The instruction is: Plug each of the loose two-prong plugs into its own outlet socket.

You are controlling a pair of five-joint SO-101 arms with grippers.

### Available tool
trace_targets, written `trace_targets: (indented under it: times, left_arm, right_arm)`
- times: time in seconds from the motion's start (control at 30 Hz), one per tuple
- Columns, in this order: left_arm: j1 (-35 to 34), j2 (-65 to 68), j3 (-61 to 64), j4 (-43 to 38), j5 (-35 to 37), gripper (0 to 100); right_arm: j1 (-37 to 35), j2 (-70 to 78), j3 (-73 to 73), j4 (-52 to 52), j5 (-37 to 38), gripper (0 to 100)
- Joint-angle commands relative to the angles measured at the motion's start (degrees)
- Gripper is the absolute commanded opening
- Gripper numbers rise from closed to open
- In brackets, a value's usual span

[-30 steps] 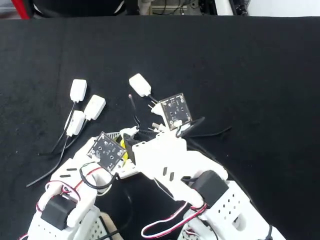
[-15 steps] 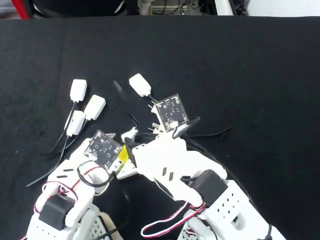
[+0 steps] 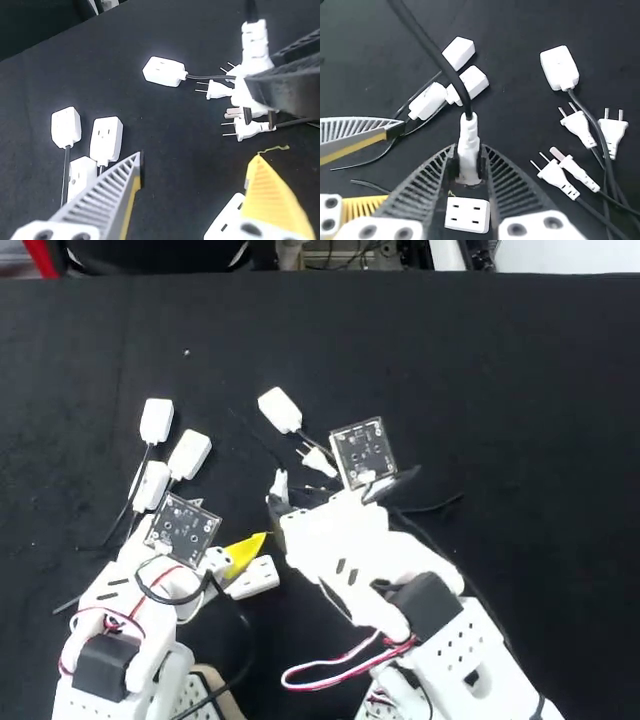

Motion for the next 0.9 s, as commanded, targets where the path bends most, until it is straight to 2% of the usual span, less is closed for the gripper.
trace_targets:
  times: [0.0, 0.1, 0.2, 0.3, 0.43, 0.6, 0.73, 0.87]
  left_arm:
    - [-0.92, -0.09, -2.59, 0.09, -0.09, 33]
    - [-1.71, -0.09, -2.33, -0.09, 0.00, 33]
    - [-6.81, -0.09, -2.24, -2.11, 2.02, 33]
    - [-13.05, -0.09, -1.10, -7.03, 10.20, 33]
    - [-18.86, -0.09, 0.66, -14.51, 18.64, 33]
    - [-14.11, 0.09, 0.92, -19.52, 27.34, 33]
    - [-8.40, 0.09, 0.84, -19.34, 27.78, 33]
    - [-7.87, 0.00, 0.22, -19.08, 27.78, 33]
  right_arm:
    - [0.70, 0.13, -2.33, -1.05, 1.14, 1.1]
    - [0.88, 0.04, -2.51, 0.70, 1.14, 1.1]
    - [0.88, -0.40, -2.59, 3.52, 2.99, 1.1]
    - [-0.53, -0.40, -2.59, 4.66, 4.84, 1.1]
    - [-6.42, -0.40, -2.59, 6.51, 7.21, 1.1]
    - [-10.20, -0.40, -0.75, 6.51, 14.33, 1.1]
    - [-11.78, -0.40, 0.04, 6.77, 17.23, 1.1]
    - [-11.78, -0.13, 0.48, 6.33, 17.76, 1.1]
